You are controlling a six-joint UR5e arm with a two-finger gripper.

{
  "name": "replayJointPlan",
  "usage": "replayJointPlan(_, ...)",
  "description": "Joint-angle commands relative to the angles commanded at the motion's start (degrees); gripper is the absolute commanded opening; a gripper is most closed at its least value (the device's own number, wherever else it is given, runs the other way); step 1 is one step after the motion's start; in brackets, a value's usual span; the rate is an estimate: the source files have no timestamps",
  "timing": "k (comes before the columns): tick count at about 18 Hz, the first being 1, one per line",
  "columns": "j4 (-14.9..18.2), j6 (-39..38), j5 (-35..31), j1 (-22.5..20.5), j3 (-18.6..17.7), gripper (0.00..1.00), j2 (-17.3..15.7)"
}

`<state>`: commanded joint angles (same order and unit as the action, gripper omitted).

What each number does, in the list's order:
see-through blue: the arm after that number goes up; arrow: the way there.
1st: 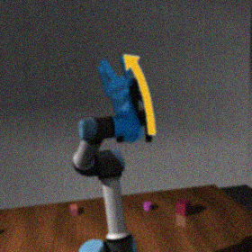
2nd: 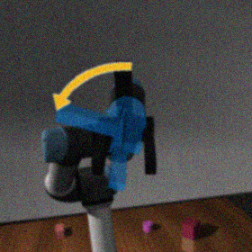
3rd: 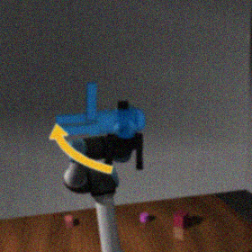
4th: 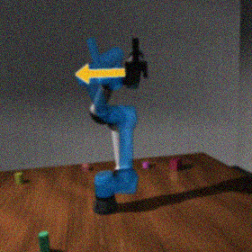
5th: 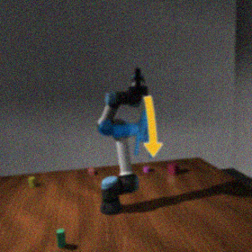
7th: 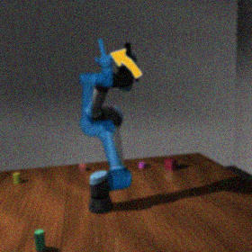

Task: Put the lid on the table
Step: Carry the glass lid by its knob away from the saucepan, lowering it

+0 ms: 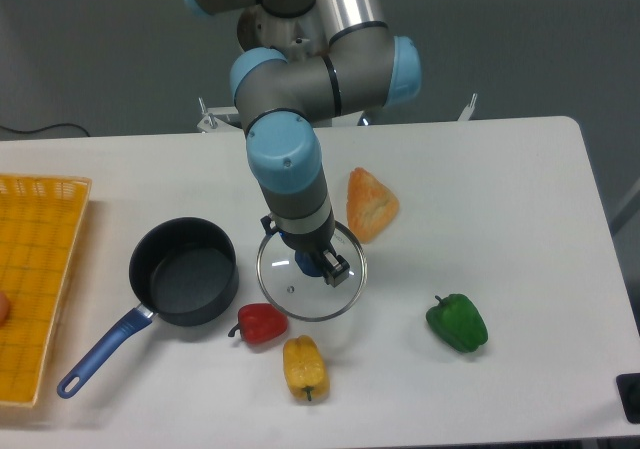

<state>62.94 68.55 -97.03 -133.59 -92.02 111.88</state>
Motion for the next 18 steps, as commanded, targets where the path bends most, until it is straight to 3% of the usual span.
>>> replayJointPlan(18, -1.9, 1.5, -4.7, -3.3, -0.8, 0.6, 5.4)
